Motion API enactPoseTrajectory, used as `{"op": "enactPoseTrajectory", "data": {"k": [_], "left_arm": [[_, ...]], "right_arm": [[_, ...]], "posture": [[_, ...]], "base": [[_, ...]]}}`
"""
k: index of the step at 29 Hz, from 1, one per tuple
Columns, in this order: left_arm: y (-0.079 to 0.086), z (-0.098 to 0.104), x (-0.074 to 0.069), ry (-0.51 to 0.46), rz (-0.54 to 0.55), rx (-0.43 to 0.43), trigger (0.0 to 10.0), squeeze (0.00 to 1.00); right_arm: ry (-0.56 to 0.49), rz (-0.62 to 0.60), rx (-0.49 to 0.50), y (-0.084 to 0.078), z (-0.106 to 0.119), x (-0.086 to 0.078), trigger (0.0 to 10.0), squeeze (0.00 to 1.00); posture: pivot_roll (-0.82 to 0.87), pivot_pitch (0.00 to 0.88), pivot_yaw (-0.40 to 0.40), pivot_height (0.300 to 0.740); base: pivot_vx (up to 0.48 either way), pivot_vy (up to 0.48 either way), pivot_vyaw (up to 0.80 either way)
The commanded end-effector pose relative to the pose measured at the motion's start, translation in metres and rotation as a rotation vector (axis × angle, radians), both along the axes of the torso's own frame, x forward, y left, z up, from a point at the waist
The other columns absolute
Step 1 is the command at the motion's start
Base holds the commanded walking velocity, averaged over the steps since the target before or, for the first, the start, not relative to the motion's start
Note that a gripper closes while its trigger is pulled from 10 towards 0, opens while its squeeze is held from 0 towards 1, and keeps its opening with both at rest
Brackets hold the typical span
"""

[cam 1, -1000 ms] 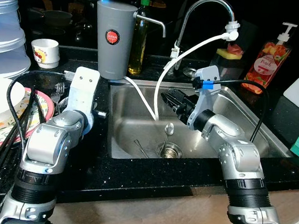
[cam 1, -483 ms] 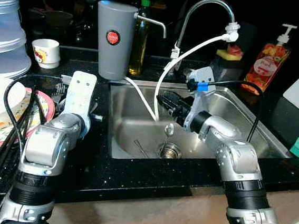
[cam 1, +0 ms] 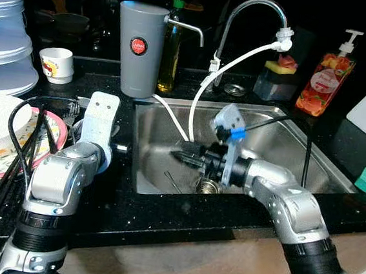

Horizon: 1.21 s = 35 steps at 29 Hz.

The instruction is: Kitchen organization

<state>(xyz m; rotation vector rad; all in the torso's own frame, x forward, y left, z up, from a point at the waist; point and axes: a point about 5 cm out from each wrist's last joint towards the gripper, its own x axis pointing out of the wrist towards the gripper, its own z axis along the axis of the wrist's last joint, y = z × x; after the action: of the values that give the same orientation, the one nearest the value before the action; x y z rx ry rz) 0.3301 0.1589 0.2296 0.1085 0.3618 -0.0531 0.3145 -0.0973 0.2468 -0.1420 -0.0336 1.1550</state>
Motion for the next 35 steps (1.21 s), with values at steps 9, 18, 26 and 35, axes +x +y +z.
{"op": "enactPoseTrajectory", "data": {"k": [9,18,26,35], "left_arm": [[0.004,-0.014,0.000,0.070,0.001,0.022,10.0,0.00],[0.010,-0.017,-0.001,0.082,0.019,0.025,5.8,0.00],[0.015,-0.017,-0.001,0.082,0.031,0.053,10.0,0.00],[0.018,-0.017,-0.001,0.078,0.037,0.063,10.0,0.00]], "right_arm": [[0.005,0.074,-0.019,0.004,-0.001,-0.011,10.0,0.00],[0.008,0.100,-0.025,0.005,-0.001,-0.015,10.0,0.00],[0.007,0.107,-0.022,0.005,0.000,-0.017,10.0,0.00],[0.010,0.114,-0.023,0.005,-0.001,-0.017,10.0,0.00]], "posture": [[-0.03,0.017,-0.060,0.740],[-0.03,0.027,-0.057,0.740],[-0.02,0.034,-0.060,0.740],[-0.02,0.033,-0.064,0.740]], "base": [[0.000,0.000,0.00],[0.000,0.000,0.00],[0.000,0.000,0.00],[0.000,0.000,0.00]]}}
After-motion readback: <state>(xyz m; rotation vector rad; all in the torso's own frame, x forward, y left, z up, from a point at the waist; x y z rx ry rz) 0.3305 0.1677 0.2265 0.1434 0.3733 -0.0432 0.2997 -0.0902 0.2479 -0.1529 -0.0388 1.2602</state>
